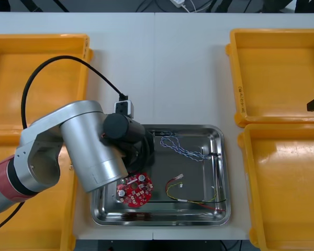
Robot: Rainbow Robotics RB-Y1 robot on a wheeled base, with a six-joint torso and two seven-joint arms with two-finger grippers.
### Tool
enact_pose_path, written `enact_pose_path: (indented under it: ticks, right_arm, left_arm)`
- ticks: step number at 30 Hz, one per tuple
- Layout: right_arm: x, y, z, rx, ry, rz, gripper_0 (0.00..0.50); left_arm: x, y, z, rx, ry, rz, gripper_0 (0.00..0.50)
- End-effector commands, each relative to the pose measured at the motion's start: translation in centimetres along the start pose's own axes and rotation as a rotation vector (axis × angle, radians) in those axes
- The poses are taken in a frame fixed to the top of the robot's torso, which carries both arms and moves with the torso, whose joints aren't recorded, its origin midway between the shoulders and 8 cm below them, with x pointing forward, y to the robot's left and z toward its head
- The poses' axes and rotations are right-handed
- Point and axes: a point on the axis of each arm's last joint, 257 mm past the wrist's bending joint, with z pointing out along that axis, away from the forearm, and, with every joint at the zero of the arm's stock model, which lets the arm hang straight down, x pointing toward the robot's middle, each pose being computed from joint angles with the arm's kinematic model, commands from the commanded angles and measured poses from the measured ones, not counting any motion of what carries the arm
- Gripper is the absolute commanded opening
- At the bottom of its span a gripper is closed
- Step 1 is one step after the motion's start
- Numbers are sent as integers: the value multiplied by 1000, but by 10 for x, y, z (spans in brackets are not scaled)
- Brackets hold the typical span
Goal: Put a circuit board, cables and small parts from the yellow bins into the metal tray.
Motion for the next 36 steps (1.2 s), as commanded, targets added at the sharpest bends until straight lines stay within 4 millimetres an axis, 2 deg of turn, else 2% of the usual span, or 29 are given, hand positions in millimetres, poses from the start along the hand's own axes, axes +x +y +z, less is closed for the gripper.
enact_pose_path:
  ticks: [1, 16, 25, 36]
  right_arm:
    - [-6, -1, -10, -4, -35, -15, 500]
    - [-6, -1, -10, -4, -35, -15, 500]
    - [-6, -1, -10, -4, -35, -15, 500]
    - [-6, -1, -10, -4, -35, -15, 500]
  left_arm:
    - [-22, 10, -20, 7, -46, -19, 500]
    - [-71, 68, -54, -53, -42, 37, 500]
    - [-84, 113, -83, -113, 15, 83, 500]
    - [-88, 164, -105, -133, 46, 99, 500]
